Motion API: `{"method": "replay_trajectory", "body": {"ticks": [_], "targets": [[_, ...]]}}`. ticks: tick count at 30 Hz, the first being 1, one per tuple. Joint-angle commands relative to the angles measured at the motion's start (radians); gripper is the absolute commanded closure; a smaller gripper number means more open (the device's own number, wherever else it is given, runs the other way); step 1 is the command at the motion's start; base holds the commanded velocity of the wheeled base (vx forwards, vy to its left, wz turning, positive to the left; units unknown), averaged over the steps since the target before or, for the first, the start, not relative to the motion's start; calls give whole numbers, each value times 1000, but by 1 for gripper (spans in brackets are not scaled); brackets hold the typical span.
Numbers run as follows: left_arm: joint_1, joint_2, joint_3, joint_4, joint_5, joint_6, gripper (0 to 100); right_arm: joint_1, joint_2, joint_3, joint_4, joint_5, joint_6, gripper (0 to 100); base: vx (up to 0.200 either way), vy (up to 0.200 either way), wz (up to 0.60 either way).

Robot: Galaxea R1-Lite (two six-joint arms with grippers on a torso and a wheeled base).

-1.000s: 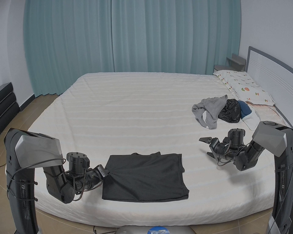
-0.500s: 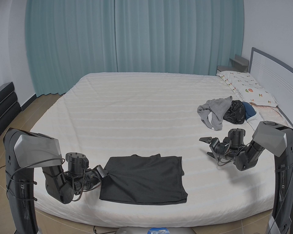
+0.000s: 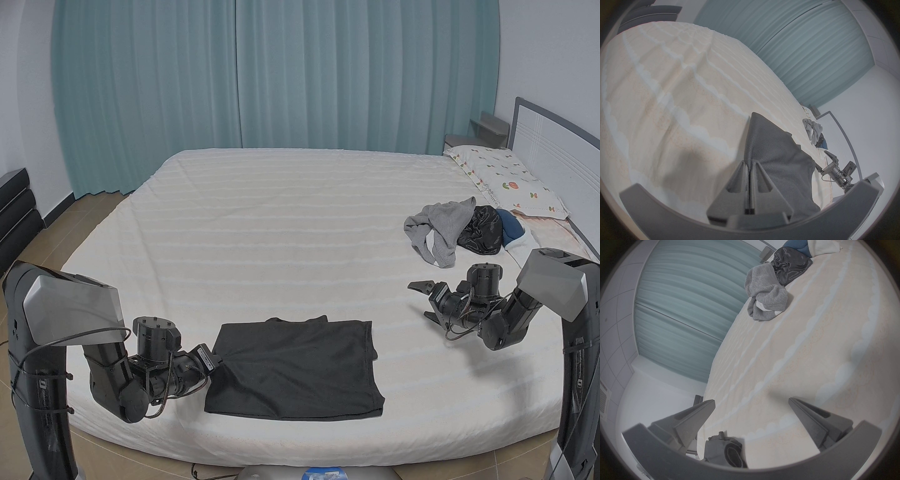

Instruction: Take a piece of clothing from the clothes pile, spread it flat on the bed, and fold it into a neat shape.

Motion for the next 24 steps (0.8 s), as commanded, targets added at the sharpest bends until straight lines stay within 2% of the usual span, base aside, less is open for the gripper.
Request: {"method": "replay_trajectory", "body": {"ticks": [1, 5, 18, 24], "targets": [[-1, -7, 5, 0, -1, -3, 100, 0, 0, 0, 0, 0, 0, 0, -200, 0, 0], [-1, -11, 2, 0, -1, -20, 100, 0, 0, 0, 0, 0, 0, 0, -200, 0, 0], [14, 2, -61, 0, 4, -20, 100, 2, 0, 0, 0, 0, 0, 0, 0, 0, 0], [26, 12, -73, 1, 41, -21, 100, 2, 0, 5, 0, 0, 0, 0, 0, 0, 0]]}}
